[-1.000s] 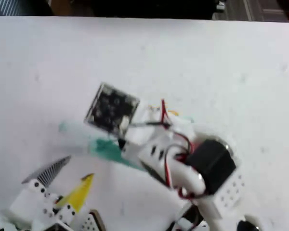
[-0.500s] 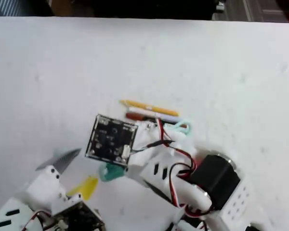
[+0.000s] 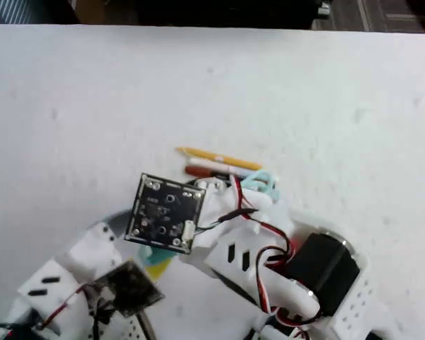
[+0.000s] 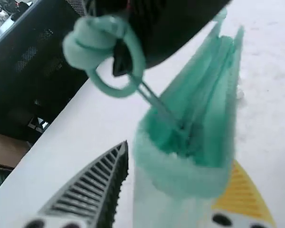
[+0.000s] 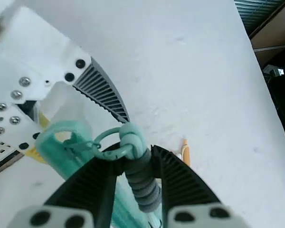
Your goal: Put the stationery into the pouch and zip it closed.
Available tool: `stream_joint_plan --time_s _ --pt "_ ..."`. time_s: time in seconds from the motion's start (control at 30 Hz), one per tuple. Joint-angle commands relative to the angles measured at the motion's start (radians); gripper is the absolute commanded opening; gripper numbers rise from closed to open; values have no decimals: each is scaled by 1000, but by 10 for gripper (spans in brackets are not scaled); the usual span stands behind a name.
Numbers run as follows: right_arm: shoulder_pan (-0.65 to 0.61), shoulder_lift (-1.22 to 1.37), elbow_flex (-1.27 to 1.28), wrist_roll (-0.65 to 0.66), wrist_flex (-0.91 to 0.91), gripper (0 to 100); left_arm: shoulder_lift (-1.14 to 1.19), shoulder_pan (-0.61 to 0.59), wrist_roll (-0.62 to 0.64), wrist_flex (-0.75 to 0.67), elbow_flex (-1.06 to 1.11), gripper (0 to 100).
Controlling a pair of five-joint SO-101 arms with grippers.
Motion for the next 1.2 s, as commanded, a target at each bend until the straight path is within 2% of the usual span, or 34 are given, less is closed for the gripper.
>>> stream_joint_plan --time_s 0.0,0.13,0.23,0.37,0.47,0.57,0.67,0.93,1.17 --pt "-1 -12 -43 3 -18 17 2 16 55 -77 21 279" --pt "93 -12 -46 2 -59 17 -1 8 84 -77 31 278" --pt "176 -12 -44 -51 -116 17 -1 7 192 -117 32 239" --pt "202 -10 -38 -81 -179 17 -1 7 408 -354 117 125" --pt "205 15 -46 -83 -213 17 -1 7 512 -582 250 94" --pt "205 51 -46 -83 -223 17 -1 13 552 -743 356 76" --pt "205 81 -46 -83 -223 17 -1 10 552 -816 397 38" --pt "205 84 -66 -83 -217 17 -1 7 552 -807 439 23" --pt "206 87 -11 -83 -217 17 -1 7 548 -638 417 23"
